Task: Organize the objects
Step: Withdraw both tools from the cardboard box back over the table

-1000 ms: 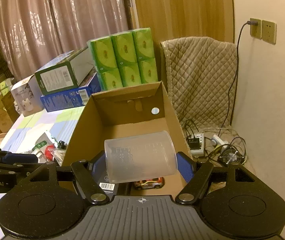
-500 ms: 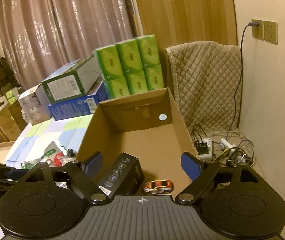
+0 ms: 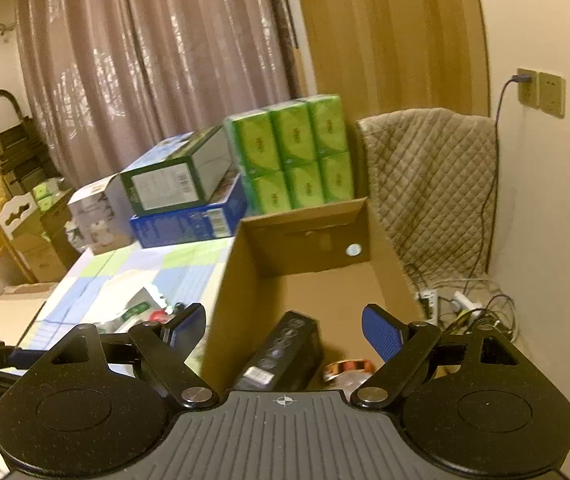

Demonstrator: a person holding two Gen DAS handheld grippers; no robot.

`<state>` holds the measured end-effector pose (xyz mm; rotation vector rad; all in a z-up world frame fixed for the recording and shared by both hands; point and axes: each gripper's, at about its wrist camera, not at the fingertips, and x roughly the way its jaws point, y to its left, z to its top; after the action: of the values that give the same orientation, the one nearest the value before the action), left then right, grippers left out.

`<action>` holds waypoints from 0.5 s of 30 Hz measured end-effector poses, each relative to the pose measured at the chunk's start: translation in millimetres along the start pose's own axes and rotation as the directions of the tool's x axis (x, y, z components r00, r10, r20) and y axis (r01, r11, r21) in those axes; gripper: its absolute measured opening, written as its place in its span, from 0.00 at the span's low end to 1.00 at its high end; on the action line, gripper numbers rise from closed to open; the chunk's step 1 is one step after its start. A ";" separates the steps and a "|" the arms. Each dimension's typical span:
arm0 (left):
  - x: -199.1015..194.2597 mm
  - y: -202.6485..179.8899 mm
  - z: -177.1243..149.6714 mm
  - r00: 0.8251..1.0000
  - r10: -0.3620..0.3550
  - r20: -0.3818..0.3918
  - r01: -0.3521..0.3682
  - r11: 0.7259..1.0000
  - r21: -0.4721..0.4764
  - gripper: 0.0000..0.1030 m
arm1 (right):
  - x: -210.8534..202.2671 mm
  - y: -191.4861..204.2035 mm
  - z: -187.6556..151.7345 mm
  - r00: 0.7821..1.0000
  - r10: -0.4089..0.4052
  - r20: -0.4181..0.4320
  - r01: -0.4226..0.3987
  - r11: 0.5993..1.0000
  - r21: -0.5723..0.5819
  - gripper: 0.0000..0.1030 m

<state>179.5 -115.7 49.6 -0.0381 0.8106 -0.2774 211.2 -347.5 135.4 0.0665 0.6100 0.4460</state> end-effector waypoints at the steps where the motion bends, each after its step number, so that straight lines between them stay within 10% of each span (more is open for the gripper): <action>1: -4.4 2.6 -0.9 1.000 0.005 0.002 -0.005 1.000 -0.002 0.66 | -0.7 4.7 0.0 1.000 0.004 -0.004 -0.004 1.000 -0.005 0.80; 15: -48.4 46.4 -5.1 0.996 0.050 0.072 -0.048 0.998 -0.029 0.84 | -2.1 62.3 -3.5 0.999 0.040 -0.018 -0.041 0.997 -0.061 0.80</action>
<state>154.8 -58.2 73.9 -0.0534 0.7425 -0.2177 183.7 -292.4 145.5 0.0165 0.6121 0.5052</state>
